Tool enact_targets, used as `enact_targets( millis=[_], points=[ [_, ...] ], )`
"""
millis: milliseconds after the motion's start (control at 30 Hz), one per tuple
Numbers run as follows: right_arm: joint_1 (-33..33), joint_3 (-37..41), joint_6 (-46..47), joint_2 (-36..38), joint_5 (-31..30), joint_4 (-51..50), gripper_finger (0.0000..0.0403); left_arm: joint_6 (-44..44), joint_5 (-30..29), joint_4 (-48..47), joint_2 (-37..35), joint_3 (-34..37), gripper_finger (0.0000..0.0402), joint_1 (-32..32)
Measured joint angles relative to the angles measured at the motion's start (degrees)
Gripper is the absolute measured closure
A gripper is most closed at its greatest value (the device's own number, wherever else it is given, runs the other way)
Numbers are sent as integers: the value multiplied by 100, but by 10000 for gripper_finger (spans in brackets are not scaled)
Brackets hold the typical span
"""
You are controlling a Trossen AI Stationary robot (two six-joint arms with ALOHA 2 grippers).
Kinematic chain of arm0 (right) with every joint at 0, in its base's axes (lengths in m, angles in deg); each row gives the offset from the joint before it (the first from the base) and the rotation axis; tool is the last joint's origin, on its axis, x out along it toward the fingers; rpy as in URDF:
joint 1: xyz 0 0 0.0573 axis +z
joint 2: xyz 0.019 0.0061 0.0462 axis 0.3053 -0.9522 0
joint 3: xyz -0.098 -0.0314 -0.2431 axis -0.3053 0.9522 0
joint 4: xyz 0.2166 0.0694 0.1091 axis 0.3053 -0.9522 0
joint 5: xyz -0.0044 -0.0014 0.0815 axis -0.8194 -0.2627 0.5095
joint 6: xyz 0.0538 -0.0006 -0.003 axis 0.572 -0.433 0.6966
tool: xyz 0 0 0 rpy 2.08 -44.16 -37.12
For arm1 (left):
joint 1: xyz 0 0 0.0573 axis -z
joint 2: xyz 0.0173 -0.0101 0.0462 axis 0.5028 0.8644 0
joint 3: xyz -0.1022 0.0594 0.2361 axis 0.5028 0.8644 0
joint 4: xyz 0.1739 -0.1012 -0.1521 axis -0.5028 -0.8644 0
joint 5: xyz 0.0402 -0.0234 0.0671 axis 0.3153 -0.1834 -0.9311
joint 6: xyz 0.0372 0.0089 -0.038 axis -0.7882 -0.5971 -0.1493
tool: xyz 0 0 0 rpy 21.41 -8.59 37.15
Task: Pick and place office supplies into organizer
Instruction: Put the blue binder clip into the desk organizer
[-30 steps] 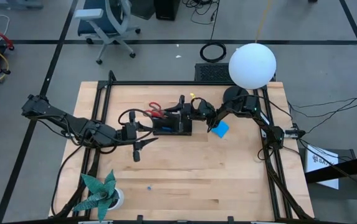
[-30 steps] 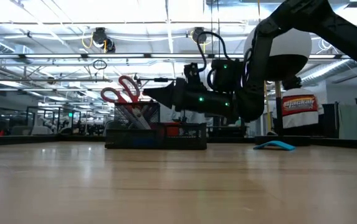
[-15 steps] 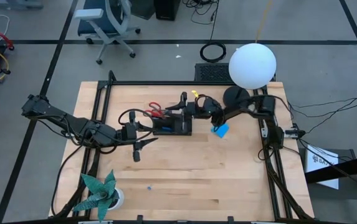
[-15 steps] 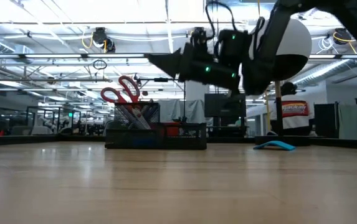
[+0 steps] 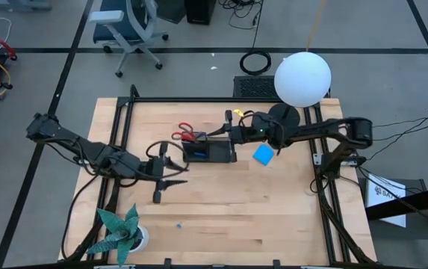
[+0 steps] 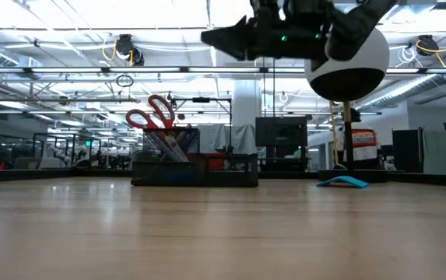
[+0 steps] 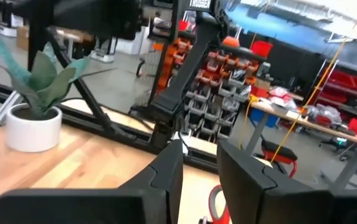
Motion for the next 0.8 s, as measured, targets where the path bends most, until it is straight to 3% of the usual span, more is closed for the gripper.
enact_targets(
  millis=[267,533,800],
  points=[
    [61,0,9,554,-13,-682,314,148,455,-660,155,0,243,306],
    [63,0,14,556,-13,-707,314,229,763,-570,1027,-3,243,609],
    [63,0,16,558,-13,-771,314,1743,725,-589,1577,-2,243,658]
  ],
)
